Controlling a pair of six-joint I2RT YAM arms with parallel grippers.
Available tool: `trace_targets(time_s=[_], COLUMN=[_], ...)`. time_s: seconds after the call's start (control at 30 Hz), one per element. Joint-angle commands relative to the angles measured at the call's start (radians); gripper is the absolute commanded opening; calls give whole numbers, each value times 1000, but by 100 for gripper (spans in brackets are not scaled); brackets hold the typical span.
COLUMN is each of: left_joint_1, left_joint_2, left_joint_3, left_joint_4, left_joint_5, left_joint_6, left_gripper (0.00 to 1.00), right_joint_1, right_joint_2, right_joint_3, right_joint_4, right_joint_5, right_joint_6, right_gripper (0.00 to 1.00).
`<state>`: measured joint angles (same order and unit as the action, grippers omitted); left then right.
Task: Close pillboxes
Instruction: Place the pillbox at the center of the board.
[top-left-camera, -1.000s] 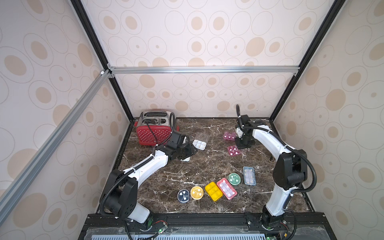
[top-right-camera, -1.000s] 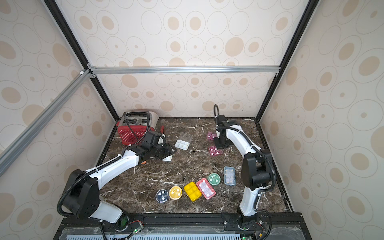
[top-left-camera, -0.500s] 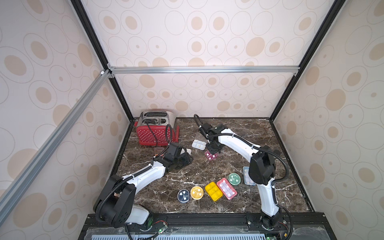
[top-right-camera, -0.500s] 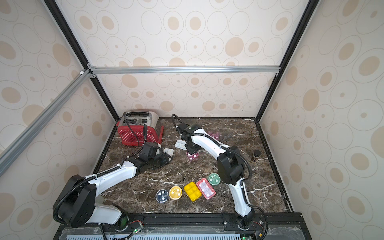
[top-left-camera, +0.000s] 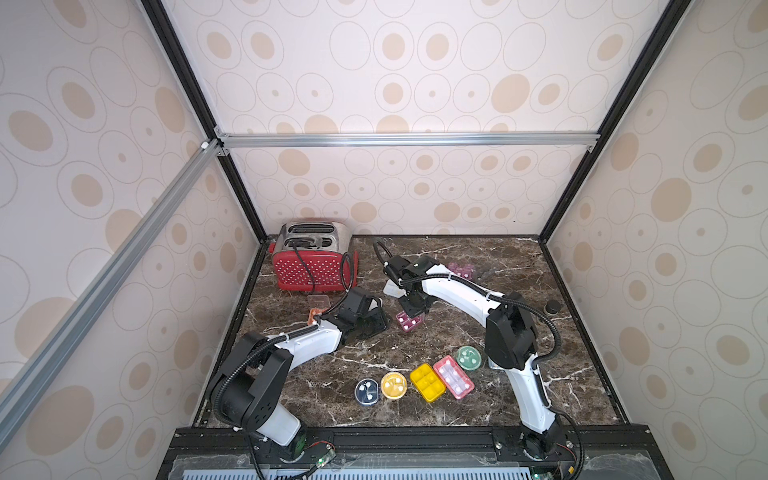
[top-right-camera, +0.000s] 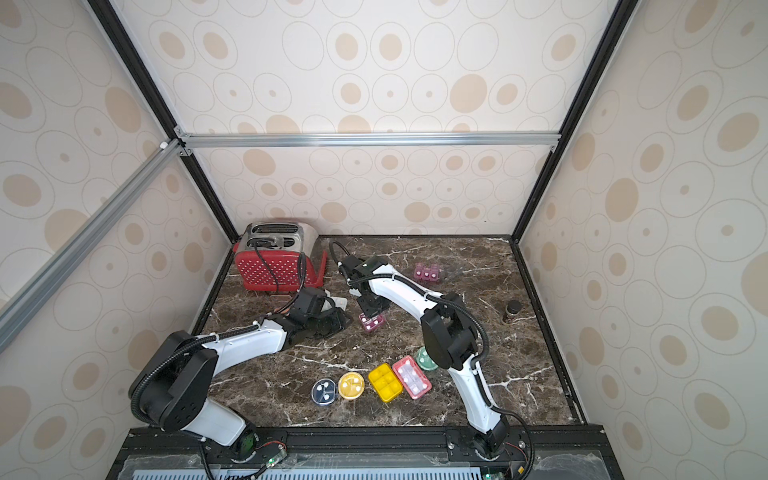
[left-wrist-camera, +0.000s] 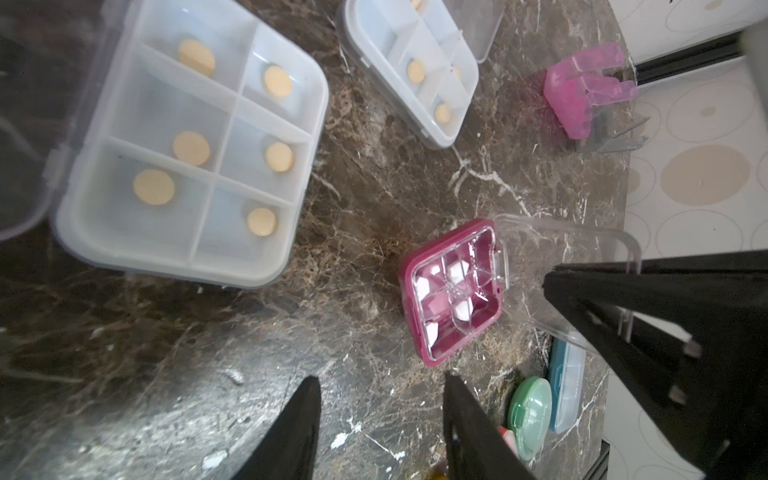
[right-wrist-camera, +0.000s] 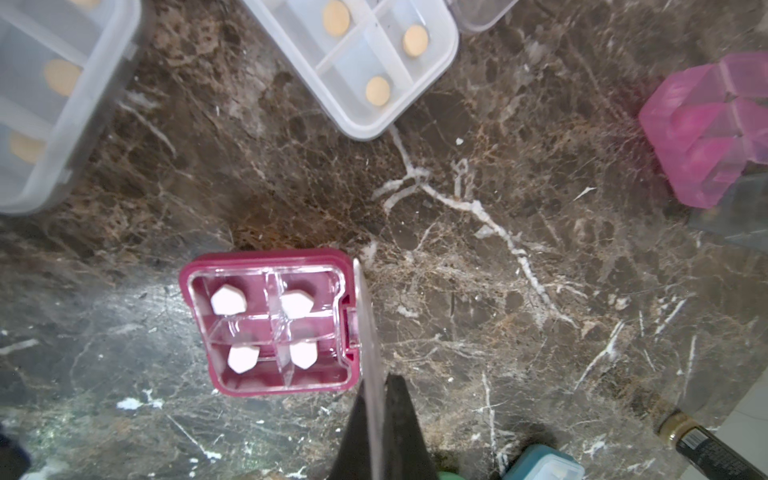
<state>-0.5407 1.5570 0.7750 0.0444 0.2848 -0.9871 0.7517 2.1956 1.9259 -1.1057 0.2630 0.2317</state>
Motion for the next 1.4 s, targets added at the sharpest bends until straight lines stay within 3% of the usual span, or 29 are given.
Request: trace_targets(time_s=[0.0, 0.33, 0.6, 0.83, 0.9, 1.1, 1.37], left_joint_1=[-5, -10, -10, -10, -9, -9, -9], left_joint_2=[11, 66, 141, 136, 133, 162, 194], left_joint_3=[39, -6, 48, 33, 26, 24, 19], left_joint_4=[32, 72, 89, 88, 90, 122, 161], left_joint_5=[-3, 19, 74, 73, 67, 77, 101], left_joint_6=[1, -12, 23, 18, 16, -1, -26], left_gripper=[46, 42, 33, 28, 28, 27, 24], right_joint_1=[11, 38, 39, 35, 26, -3, -66], right_joint_2=[-18, -14, -21, -101, -127, -198, -183], right_joint_3=[-28, -39, -50, -49, -63, -124, -156], right_joint_4=[7, -8, -11, -6, -6, 19, 51], right_joint_5=[-36, -39, -86, -210, -230, -283, -320], right_joint_6=[33, 63, 86, 97, 101, 88, 72], right_gripper=[0, 14, 17, 44, 46, 44, 23])
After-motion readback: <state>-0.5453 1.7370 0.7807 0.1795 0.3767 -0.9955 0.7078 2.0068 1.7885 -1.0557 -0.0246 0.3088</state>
